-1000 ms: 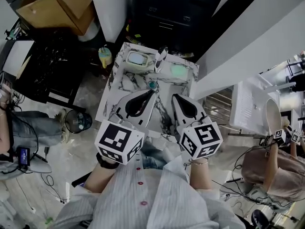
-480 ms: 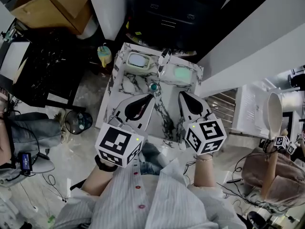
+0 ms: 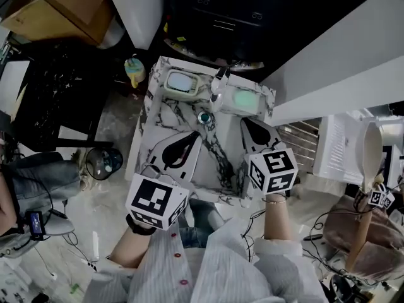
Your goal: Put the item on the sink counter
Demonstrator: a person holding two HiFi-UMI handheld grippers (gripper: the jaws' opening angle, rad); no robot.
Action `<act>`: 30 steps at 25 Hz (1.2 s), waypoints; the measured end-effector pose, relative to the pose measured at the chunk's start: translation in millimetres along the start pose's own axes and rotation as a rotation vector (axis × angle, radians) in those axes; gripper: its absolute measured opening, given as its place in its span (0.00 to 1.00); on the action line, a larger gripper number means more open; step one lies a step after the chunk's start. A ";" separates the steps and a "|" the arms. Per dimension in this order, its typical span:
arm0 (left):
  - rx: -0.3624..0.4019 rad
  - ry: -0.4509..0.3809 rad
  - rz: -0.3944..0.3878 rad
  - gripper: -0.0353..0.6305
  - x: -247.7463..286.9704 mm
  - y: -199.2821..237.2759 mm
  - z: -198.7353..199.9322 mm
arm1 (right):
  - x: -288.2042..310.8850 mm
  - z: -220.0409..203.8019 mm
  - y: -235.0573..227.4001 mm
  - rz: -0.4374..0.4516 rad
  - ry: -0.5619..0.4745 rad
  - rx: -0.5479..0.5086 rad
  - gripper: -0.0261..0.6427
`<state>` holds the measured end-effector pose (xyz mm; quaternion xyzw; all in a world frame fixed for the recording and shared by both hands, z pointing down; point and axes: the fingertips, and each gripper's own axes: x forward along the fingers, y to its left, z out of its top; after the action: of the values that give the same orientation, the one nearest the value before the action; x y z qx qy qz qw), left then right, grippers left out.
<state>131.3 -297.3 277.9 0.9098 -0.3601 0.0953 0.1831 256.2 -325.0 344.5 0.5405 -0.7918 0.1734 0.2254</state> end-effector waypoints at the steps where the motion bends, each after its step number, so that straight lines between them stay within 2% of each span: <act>1: -0.004 0.006 0.000 0.08 3.3 2.0 -3.3 | 5.6 -3.6 -5.0 -0.006 0.007 -0.001 0.05; 9: -0.036 0.053 0.000 0.08 29.9 13.8 -26.0 | 46.4 -24.9 -38.6 -0.042 0.038 -0.048 0.06; 16: -0.068 0.092 0.003 0.08 45.7 17.5 -47.1 | 70.3 -45.3 -57.7 -0.010 0.077 -0.027 0.06; 21: -0.078 0.115 -0.002 0.08 50.6 14.4 -56.3 | 86.5 -59.3 -65.1 0.026 0.150 -0.079 0.07; 22: -0.079 0.120 -0.001 0.08 50.7 14.1 -57.9 | 89.6 -62.7 -65.1 0.042 0.172 -0.091 0.10; 24: -0.080 0.129 0.000 0.08 50.0 14.0 -61.0 | 95.2 -68.8 -64.8 0.073 0.209 -0.113 0.22; 30: -0.090 0.148 0.018 0.08 46.1 17.7 -69.1 | 107.8 -74.6 -73.6 0.091 0.261 -0.303 0.33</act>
<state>149.5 -310.0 359.9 0.8878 -0.3577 0.1474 0.2491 303.7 -396.4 467.9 0.4369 -0.7967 0.1309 0.3967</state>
